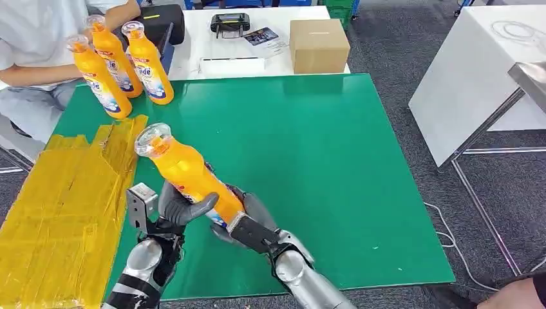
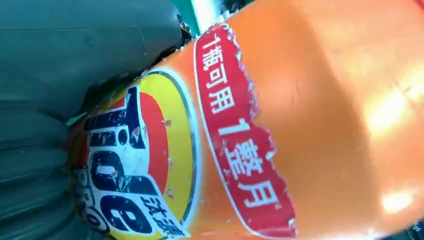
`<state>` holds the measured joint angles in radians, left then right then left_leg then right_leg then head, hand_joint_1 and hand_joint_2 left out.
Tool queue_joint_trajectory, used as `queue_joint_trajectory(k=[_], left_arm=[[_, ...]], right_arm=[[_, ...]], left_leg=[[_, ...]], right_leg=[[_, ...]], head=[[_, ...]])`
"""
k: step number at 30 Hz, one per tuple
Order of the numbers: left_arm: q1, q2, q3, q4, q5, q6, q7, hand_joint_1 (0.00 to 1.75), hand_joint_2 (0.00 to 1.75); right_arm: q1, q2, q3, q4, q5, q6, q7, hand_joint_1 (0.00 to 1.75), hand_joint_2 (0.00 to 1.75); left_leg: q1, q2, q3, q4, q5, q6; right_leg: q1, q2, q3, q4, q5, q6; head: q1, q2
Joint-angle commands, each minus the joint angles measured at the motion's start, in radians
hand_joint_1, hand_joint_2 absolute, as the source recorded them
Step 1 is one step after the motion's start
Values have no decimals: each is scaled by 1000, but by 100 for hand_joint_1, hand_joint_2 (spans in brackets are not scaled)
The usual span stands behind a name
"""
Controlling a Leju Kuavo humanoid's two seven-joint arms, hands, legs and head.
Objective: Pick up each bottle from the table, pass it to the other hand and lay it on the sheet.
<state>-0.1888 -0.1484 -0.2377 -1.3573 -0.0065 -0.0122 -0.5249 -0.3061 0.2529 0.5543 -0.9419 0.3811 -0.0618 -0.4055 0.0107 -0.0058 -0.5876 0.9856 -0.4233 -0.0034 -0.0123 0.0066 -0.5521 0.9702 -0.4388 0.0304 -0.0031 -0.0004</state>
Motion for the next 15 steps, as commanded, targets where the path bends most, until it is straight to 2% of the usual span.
queue_joint_trajectory(k=[1,2,3,4,6,7,9,11,13,14,15], left_arm=[[-40,23,76,-92,-84,167,-63,175,175],[-38,37,80,-118,-141,229,-70,175,175],[-39,41,84,-126,-194,289,-78,175,175],[-40,43,98,-131,-325,440,-88,175,175],[-46,56,107,-125,-529,636,-65,175,175],[-57,45,151,-109,-713,710,-35,175,175],[-88,24,244,-71,-888,710,-29,175,175],[-124,32,330,-30,-1120,710,17,175,175],[-157,14,462,-45,-1298,710,15,175,175],[-172,40,491,-74,-1449,710,63,175,175],[-181,120,431,-58,-1526,710,167,175,175]], right_arm=[[36,-39,-8,-62,8,-50,-13,98,175],[47,-44,-17,-97,5,-61,-20,5,175],[53,-47,-22,-116,5,-72,-24,0,175],[63,-51,-31,-147,10,-101,-30,0,175],[82,-67,-39,-214,19,-121,-17,0,175],[90,-80,-46,-251,13,-141,-27,0,175],[105,-110,-64,-330,7,-159,-31,0,175],[125,-132,-80,-401,3,-164,-34,0,175],[143,-145,-90,-456,-1,-170,-41,0,175],[149,-157,-89,-480,-3,-178,-49,0,175],[151,-165,-95,-497,-7,-195,-57,0,175]], left_leg=[[1,-1,1,0,0,0],[1,-1,3,0,-2,0],[1,-1,1,0,-1,0],[1,-1,1,0,0,0],[1,-1,1,0,0,0],[1,-2,3,0,-1,0],[1,-1,3,0,-1,0],[1,-2,2,1,-1,0],[0,-5,0,0,0,0],[1,-4,1,1,0,0],[1,-2,2,1,-1,1]], right_leg=[[1,-2,1,-1,-1,-1],[2,-2,4,-1,-2,-1],[1,-2,2,-1,-1,-1],[1,-2,1,-1,-1,-1],[1,-2,2,-1,-1,-1],[1,-3,4,-1,-2,-1],[1,-2,4,-1,-2,-2],[1,-3,3,0,-2,-1],[0,-4,1,0,-1,-1],[1,-4,2,0,-1,-1],[2,-3,3,0,-1,-1]], head=[[0,0],[0,0],[0,0],[0,0],[0,0],[0,0],[-1,0],[-1,0],[0,0],[0,0],[0,0]])
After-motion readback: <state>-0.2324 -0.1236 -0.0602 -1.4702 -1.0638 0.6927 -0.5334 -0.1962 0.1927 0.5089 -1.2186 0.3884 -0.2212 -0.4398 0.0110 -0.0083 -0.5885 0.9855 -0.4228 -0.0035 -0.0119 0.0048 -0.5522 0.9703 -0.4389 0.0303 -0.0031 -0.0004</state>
